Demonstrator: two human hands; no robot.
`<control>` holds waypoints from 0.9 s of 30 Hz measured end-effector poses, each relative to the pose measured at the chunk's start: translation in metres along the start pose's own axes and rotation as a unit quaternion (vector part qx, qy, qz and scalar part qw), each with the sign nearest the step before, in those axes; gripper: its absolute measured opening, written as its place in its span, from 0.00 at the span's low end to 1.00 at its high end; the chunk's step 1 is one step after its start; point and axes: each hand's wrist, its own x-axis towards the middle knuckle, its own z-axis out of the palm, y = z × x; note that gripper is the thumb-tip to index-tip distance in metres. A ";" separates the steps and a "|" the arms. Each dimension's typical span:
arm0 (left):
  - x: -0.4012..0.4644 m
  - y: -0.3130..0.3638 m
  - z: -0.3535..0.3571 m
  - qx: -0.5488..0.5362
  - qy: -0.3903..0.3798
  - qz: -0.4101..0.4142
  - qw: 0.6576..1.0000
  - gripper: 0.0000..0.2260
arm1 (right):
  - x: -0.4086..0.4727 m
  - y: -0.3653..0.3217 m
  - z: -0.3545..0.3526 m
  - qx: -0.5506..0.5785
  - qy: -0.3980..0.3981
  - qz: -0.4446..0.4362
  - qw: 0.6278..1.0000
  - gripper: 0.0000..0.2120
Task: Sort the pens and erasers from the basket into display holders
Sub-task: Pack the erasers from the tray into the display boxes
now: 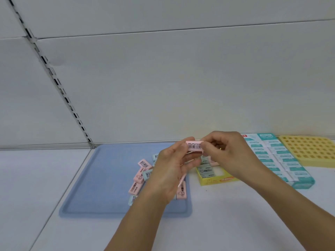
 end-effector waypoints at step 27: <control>0.007 -0.025 -0.005 0.682 0.051 0.104 0.722 0.26 | 0.007 0.025 -0.045 -0.474 -0.187 -0.128 0.851 0.08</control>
